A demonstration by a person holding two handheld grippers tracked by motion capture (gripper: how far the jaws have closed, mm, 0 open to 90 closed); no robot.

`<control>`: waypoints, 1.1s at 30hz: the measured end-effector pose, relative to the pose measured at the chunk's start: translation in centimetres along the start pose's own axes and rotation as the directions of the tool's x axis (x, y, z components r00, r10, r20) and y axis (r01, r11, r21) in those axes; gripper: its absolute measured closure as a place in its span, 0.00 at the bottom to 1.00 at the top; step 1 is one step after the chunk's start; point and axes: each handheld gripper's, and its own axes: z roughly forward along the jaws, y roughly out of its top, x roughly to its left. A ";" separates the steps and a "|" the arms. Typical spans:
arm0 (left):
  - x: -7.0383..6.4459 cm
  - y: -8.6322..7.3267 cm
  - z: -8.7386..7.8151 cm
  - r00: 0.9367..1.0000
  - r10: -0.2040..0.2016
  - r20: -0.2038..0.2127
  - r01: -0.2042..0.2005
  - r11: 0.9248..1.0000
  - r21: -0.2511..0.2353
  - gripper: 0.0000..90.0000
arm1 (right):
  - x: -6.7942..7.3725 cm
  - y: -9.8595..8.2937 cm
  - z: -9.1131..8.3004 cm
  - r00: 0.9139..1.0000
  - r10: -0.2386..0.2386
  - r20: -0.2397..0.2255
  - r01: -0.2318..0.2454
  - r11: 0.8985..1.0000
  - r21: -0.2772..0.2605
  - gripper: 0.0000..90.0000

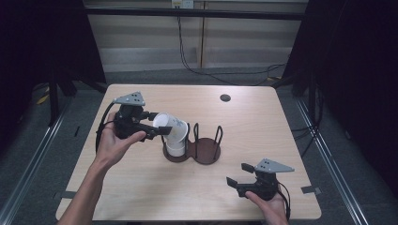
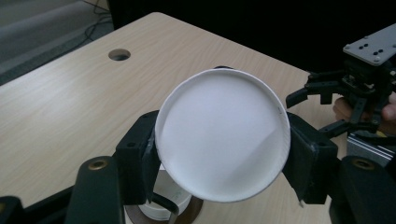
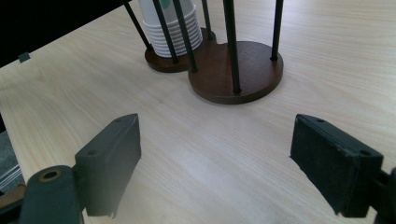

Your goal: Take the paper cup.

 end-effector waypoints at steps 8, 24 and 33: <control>-0.6 -1.1 -0.2 1.000 -0.001 0.024 0.001 1.000 -0.002 0.41 | 0.4 1.1 -0.1 0.999 -0.038 -0.006 0.038 0.999 -0.012 0.16; -1.5 -3.3 0.7 0.997 -0.021 0.078 0.020 1.000 0.005 0.41 | 2.0 3.2 0.9 0.992 -0.084 -0.089 0.083 0.996 -0.021 0.15; -1.2 -4.6 1.9 0.990 -0.063 0.129 0.065 0.998 -0.009 0.40 | 2.7 5.6 2.2 0.982 -0.130 -0.137 0.127 0.991 -0.034 0.15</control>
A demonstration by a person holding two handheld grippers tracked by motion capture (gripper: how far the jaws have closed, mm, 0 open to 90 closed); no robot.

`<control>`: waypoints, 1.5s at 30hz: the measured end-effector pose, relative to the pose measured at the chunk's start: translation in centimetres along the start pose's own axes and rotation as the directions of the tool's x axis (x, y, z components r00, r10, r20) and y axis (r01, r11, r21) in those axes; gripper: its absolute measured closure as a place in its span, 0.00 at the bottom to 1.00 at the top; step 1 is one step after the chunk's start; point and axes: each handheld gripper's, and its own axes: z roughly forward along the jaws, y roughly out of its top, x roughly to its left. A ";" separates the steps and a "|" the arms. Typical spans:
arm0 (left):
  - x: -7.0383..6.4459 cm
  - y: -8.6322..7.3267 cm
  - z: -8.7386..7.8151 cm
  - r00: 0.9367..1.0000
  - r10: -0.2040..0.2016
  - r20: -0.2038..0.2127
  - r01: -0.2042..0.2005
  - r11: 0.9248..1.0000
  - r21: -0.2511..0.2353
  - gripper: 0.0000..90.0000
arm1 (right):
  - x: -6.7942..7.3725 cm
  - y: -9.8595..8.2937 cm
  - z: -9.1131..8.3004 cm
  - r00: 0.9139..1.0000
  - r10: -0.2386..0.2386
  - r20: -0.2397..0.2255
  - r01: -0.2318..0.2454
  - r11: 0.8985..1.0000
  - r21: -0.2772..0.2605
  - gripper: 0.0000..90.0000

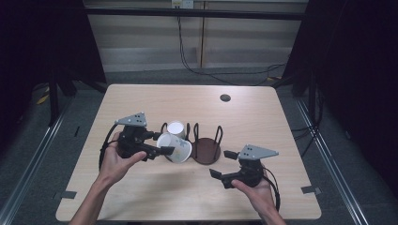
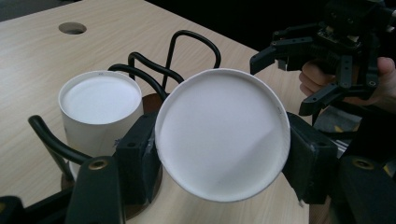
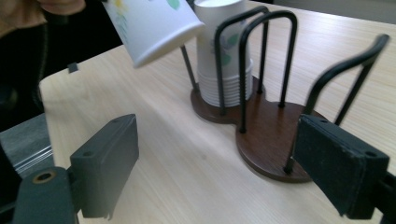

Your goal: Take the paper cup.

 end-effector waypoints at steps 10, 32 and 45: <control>-0.2 -0.3 0.9 0.999 -0.007 0.031 0.007 1.000 0.015 0.40 | 0.4 1.9 1.2 0.996 -0.023 -0.085 0.021 1.000 -0.022 0.16; -1.7 0.4 1.9 0.995 0.000 0.101 -0.005 0.999 0.045 0.40 | 1.3 4.1 3.9 0.974 -0.083 -0.211 0.081 0.997 -0.018 0.15; -2.3 0.6 2.5 0.990 -0.001 0.145 -0.008 0.998 0.059 0.41 | 1.8 3.7 5.0 0.960 -0.098 -0.262 0.098 0.995 -0.015 0.15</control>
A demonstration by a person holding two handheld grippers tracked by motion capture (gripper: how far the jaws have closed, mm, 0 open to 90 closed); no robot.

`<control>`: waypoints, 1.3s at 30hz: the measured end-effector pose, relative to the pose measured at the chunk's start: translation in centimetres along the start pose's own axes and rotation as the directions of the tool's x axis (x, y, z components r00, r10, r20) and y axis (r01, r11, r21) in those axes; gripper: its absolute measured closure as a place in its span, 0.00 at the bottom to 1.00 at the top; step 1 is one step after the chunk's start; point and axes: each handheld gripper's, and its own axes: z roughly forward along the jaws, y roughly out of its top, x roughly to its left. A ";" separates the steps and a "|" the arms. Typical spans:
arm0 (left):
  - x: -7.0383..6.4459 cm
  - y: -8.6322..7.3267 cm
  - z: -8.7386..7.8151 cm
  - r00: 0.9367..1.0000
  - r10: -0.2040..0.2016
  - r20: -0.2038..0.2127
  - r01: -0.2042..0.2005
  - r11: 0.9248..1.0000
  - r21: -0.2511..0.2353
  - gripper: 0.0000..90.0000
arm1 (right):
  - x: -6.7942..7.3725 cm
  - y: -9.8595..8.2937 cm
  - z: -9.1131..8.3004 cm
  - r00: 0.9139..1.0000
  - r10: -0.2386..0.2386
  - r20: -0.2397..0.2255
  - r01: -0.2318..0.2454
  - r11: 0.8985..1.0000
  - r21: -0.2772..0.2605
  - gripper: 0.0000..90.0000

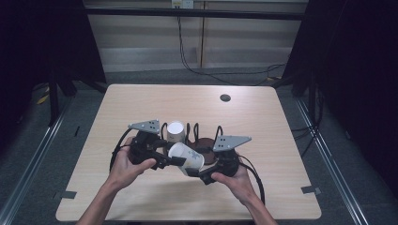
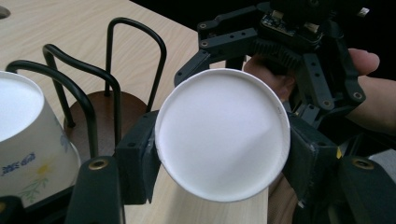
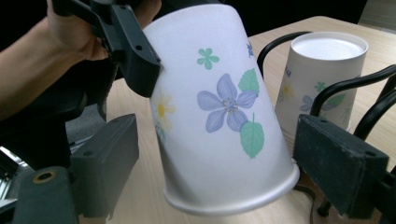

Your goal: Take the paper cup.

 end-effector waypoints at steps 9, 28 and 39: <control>-0.1 0.0 0.3 1.000 -0.005 0.019 0.005 1.000 0.005 0.41 | 0.2 -0.4 0.6 1.000 -0.026 -0.006 0.026 1.000 0.017 0.18; 0.4 -0.3 0.2 0.998 -0.037 0.049 0.037 0.999 -0.009 0.39 | 0.2 -0.8 0.9 0.999 -0.051 -0.020 0.051 0.998 0.037 0.31; 0.6 -0.6 0.1 1.000 -0.027 0.014 0.027 0.999 -0.016 0.22 | 0.0 -0.8 0.7 1.000 -0.022 -0.022 0.023 0.998 0.050 0.34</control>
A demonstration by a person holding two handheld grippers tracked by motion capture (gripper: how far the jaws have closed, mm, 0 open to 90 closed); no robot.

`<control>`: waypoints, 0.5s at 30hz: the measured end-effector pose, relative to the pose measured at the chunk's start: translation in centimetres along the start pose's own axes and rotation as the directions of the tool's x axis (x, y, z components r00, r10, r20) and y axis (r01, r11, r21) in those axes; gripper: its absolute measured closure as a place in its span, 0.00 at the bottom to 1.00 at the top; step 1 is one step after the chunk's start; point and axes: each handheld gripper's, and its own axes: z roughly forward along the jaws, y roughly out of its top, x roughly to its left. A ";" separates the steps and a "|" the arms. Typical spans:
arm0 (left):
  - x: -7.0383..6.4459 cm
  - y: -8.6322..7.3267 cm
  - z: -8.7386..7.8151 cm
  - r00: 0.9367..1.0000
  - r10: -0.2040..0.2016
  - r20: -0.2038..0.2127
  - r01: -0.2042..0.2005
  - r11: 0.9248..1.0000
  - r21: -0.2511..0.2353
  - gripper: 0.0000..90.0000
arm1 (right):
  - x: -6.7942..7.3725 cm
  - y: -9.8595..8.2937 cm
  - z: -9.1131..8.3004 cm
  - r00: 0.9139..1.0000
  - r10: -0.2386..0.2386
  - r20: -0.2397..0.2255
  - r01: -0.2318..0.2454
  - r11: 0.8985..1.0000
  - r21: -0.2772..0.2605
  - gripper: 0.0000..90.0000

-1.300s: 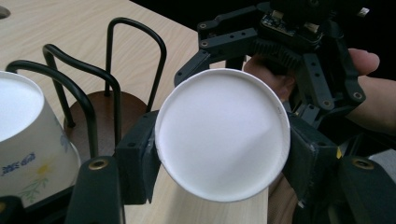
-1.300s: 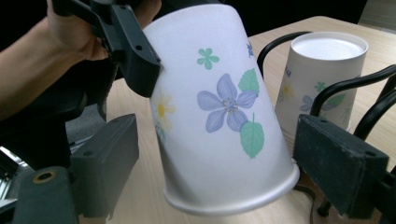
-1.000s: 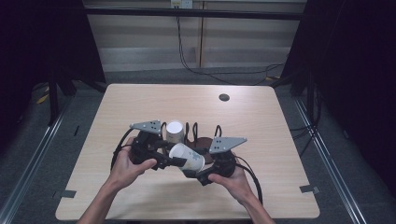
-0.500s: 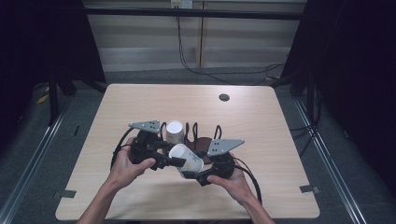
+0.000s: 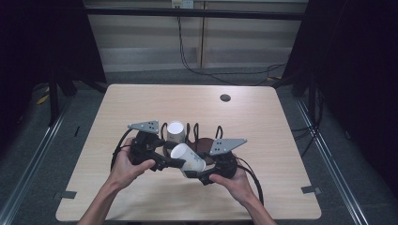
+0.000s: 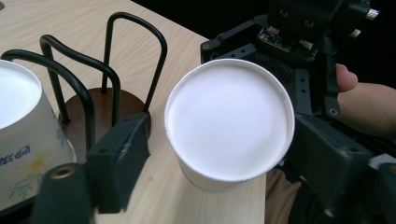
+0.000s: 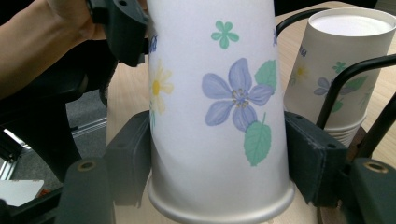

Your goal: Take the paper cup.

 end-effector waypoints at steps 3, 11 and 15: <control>0.0 0.0 0.0 1.000 0.002 0.002 -0.002 1.000 0.002 0.20 | 0.0 0.1 -0.1 1.000 0.000 0.001 0.000 1.000 0.005 0.34; 0.1 -0.2 -0.2 1.000 0.028 -0.010 -0.028 1.000 0.007 0.20 | -0.4 0.1 -0.5 1.000 0.005 0.020 -0.006 1.000 0.028 0.34; 0.2 -0.6 -0.4 0.999 0.035 -0.010 -0.035 0.999 0.008 0.23 | -0.5 0.1 -0.6 1.000 0.015 0.019 -0.016 0.999 0.030 0.35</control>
